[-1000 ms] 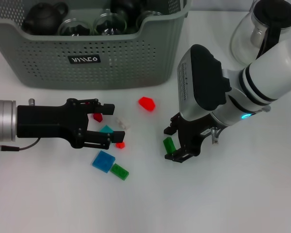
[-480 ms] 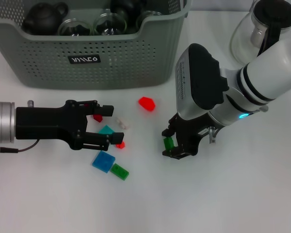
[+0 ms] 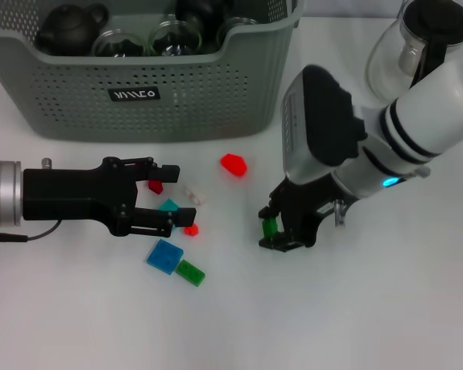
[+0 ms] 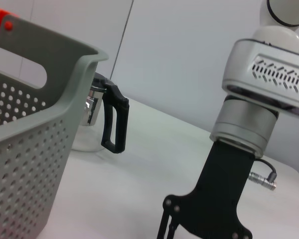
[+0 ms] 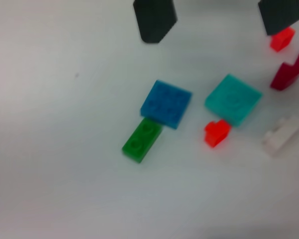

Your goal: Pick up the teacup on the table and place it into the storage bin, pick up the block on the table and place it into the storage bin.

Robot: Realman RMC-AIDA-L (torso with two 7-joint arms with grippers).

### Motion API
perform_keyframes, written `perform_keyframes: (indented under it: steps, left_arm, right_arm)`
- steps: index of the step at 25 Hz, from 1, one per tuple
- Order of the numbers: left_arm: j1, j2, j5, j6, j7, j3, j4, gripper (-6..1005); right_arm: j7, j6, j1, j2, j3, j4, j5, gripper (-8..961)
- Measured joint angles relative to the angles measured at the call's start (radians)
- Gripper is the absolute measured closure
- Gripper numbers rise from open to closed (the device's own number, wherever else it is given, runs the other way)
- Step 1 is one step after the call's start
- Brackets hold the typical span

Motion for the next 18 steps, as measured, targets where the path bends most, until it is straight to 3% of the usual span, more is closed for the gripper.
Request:
perform_keyframes:
  steps: [5,10,13,16,18]
  left_arm:
    - [0.005,0.005,0.002,0.003,-0.006,0.0,0.0,140]
    - [0.041,0.017,0.009,0.0,-0.026,-0.03,0.01,140]
    - [0.063,0.022,0.012,-0.008,-0.022,-0.061,0.01,140]
    - [0.078,0.028,0.013,-0.011,-0.017,-0.085,0.011,140]
    - [0.082,0.031,0.013,-0.011,-0.016,-0.088,0.011,140]
  right_arm:
    - [0.015,-0.109,-0.005,-0.01,0.113,-0.061,-0.002,494]
    - [0.071,-0.356,-0.016,-0.025,0.34,-0.184,-0.001,474]
    - [0.126,-0.503,-0.017,-0.018,0.47,-0.293,0.02,463]
    - [0.201,-0.597,0.013,-0.012,0.582,-0.415,0.11,451]
    - [0.247,-0.607,0.056,-0.019,0.628,-0.465,0.192,444]
